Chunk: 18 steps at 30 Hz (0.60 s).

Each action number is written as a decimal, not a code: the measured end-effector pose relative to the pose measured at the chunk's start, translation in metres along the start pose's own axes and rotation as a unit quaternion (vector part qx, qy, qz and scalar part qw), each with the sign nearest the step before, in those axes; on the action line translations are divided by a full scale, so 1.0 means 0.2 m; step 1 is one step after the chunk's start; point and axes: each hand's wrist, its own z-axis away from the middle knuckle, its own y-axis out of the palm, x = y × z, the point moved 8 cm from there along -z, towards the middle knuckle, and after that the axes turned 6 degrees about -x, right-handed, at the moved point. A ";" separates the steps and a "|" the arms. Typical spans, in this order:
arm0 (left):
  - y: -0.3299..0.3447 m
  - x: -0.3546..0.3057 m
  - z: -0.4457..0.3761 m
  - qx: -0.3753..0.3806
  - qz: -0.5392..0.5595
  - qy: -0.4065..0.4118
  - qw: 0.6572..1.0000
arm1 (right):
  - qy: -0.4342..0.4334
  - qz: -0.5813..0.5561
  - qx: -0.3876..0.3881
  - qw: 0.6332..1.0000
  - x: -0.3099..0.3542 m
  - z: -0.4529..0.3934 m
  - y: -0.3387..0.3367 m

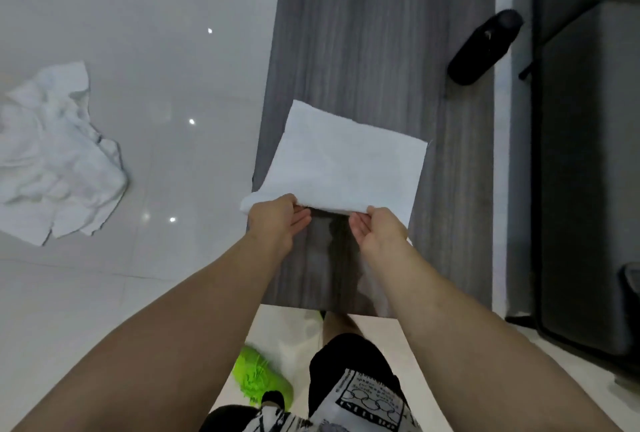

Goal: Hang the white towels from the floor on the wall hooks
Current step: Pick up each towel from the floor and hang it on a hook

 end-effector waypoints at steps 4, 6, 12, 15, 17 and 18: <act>-0.08 -0.41 0.33 0.017 0.087 0.087 0.992 | -0.105 -0.017 0.068 0.992 0.23 0.47 0.24; -0.19 -0.61 0.51 0.021 0.117 0.142 0.983 | -0.162 -0.016 0.087 0.983 0.28 0.75 0.31; -0.81 -1.15 1.07 0.002 0.080 0.346 0.935 | -0.387 0.073 0.198 0.898 0.21 1.68 0.46; -1.29 -1.35 1.35 -0.052 0.003 0.479 0.876 | -0.515 0.184 0.246 0.800 0.00 2.16 0.53; -1.64 -1.43 1.53 -0.113 -0.051 0.563 0.817 | -0.621 0.269 0.261 0.689 -0.19 2.47 0.57; -1.82 -1.46 1.61 -0.144 -0.074 0.594 0.788 | -0.667 0.303 0.265 0.627 -0.31 2.62 0.59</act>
